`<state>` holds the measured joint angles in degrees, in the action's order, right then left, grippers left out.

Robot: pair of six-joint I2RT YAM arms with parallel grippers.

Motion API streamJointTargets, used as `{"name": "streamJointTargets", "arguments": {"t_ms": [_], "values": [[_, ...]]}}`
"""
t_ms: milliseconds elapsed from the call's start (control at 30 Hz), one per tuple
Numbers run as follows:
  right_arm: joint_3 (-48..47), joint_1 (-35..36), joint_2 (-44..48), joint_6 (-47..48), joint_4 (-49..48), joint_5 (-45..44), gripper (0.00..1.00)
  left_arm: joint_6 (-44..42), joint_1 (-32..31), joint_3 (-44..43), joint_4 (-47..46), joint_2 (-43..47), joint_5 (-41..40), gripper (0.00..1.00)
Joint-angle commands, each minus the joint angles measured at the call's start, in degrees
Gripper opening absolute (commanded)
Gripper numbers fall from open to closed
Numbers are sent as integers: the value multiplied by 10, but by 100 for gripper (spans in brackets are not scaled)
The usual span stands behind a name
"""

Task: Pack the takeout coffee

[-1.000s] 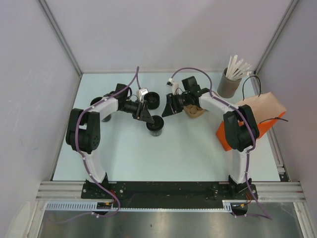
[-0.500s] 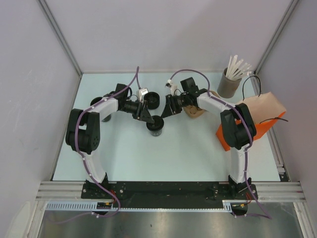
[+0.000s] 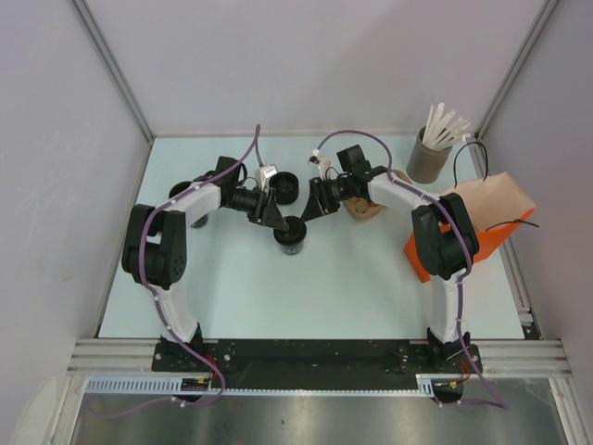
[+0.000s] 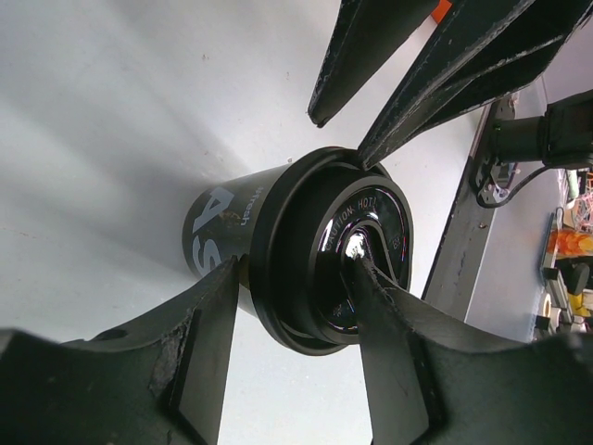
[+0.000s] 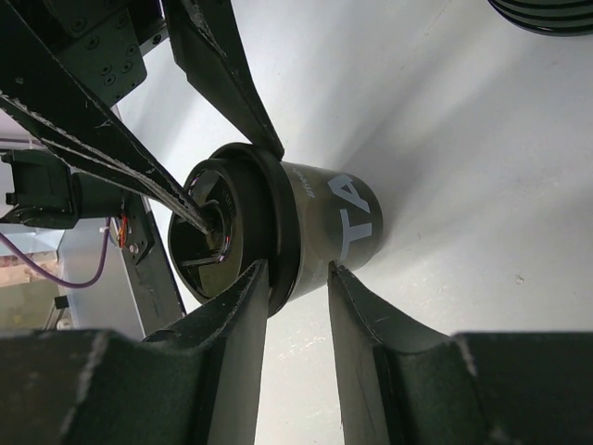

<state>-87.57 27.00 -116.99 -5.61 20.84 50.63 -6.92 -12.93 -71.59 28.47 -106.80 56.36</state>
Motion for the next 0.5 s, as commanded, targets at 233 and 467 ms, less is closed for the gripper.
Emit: {"name": "streamJointTargets", "arguments": {"t_ms": [233, 467], "values": [[-6, 15, 7, 29, 26, -21, 35, -20, -11, 19, 1, 10, -74, 51], [-4, 19, 8, 51, 44, -64, 31, -33, -12, 21, 4, 17, -90, 50]]}}
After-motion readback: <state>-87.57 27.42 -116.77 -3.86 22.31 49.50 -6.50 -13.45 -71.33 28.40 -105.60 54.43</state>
